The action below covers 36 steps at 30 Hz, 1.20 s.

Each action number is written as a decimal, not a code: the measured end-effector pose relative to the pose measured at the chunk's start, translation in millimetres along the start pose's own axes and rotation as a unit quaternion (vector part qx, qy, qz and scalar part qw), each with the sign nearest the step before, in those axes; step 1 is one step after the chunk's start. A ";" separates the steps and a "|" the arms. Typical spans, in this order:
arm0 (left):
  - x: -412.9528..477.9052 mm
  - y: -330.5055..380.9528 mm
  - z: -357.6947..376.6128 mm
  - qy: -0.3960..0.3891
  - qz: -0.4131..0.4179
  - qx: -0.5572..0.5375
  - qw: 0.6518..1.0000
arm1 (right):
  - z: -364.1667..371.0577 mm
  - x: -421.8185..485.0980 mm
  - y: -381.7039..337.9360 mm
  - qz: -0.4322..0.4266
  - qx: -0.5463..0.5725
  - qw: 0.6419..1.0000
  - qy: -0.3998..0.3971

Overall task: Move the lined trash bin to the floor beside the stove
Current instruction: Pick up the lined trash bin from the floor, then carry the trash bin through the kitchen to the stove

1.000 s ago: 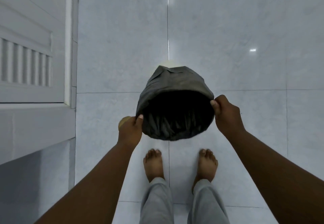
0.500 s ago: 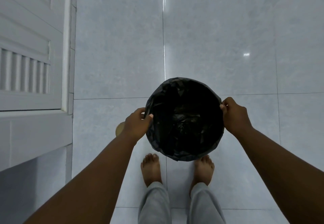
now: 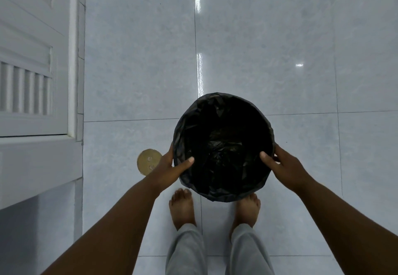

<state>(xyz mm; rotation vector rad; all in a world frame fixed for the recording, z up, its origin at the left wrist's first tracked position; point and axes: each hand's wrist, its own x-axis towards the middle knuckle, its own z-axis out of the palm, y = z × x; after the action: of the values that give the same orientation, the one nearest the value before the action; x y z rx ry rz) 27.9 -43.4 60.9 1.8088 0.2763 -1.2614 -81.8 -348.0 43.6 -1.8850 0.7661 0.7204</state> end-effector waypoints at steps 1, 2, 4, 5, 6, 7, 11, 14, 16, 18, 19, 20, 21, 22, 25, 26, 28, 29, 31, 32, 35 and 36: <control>-3.7 4.4 -0.1 0.003 0.011 -0.013 1.000 | -0.1 -3.8 -4.4 -0.001 0.013 1.000 0.002; -8.5 10.3 -1.7 0.006 0.018 -0.024 1.000 | -1.9 -7.7 -10.3 0.000 0.020 1.000 0.004; -21.9 25.8 -8.0 0.020 0.019 -0.036 0.999 | -9.8 -18.5 -25.8 -0.004 0.022 1.000 0.004; -31.1 34.2 -12.6 0.026 0.023 -0.041 0.999 | -15.4 -26.7 -35.8 -0.008 0.023 1.000 0.003; -42.8 44.5 -17.4 0.026 0.033 -0.044 0.998 | -22.4 -36.2 -48.2 -0.013 0.025 1.000 0.002; -56.9 57.0 -22.1 0.023 0.039 -0.049 0.998 | -30.4 -47.0 -62.0 -0.018 0.031 0.999 0.003; -125.8 121.4 -42.6 0.022 0.088 -0.074 0.993 | -71.8 -101.0 -134.7 -0.039 0.064 0.997 0.006; -195.2 173.0 -58.5 0.028 0.126 -0.078 0.989 | -108.4 -157.8 -198.5 -0.057 0.074 0.996 0.013; -245.7 204.9 -68.0 0.031 0.141 -0.088 0.986 | -133.0 -200.9 -238.7 -0.068 0.080 0.994 0.018; -293.9 240.9 -77.3 0.033 0.164 -0.098 0.981 | -158.2 -241.3 -279.9 -0.095 0.092 0.991 0.028; -315.6 259.8 -82.4 0.034 0.181 -0.097 0.978 | -171.4 -259.6 -300.7 -0.108 0.097 0.989 0.036; -336.4 280.2 -88.2 0.038 0.196 -0.094 0.975 | -184.8 -277.3 -322.3 -0.119 0.100 0.987 0.047; -356.0 301.3 -94.8 0.041 0.213 -0.091 0.972 | -198.0 -293.0 -343.3 -0.132 0.105 0.984 0.059; -372.5 321.4 -103.2 0.042 0.228 -0.092 0.968 | -211.1 -306.9 -362.8 -0.145 0.113 0.981 0.067; -433.0 368.9 -123.0 0.039 0.278 -0.086 0.956 | -238.2 -363.9 -413.7 -0.188 0.120 0.971 0.081; -434.8 378.1 -127.4 0.035 0.278 -0.092 0.956 | -244.3 -365.7 -423.0 -0.190 0.122 0.971 0.079; -455.6 402.9 -137.6 0.037 0.296 -0.085 0.951 | -257.6 -387.9 -451.6 -0.216 0.123 0.965 0.082; -469.4 413.8 -143.3 0.037 0.310 -0.081 0.947 | -262.8 -402.6 -465.2 -0.229 0.130 0.961 0.089; -492.5 436.0 -154.9 0.034 0.341 -0.090 0.935 | -272.7 -428.0 -491.9 -0.256 0.146 0.950 0.108; -501.5 448.1 -160.3 0.034 0.358 -0.088 0.929 | -277.7 -436.4 -503.8 -0.267 0.152 0.944 0.121; -519.3 475.6 -168.5 0.022 0.396 -0.095 0.913 | -288.0 -450.3 -529.2 -0.294 0.175 0.930 0.137; -522.3 481.5 -169.7 0.018 0.406 -0.103 0.908 | -289.3 -452.7 -535.7 -0.303 0.181 0.925 0.140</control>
<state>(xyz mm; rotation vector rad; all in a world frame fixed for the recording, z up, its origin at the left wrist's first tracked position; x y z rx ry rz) 193.6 -43.6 772.2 1.5051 -0.3019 -0.5768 85.0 -327.1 783.4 -1.7529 0.4029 -0.0801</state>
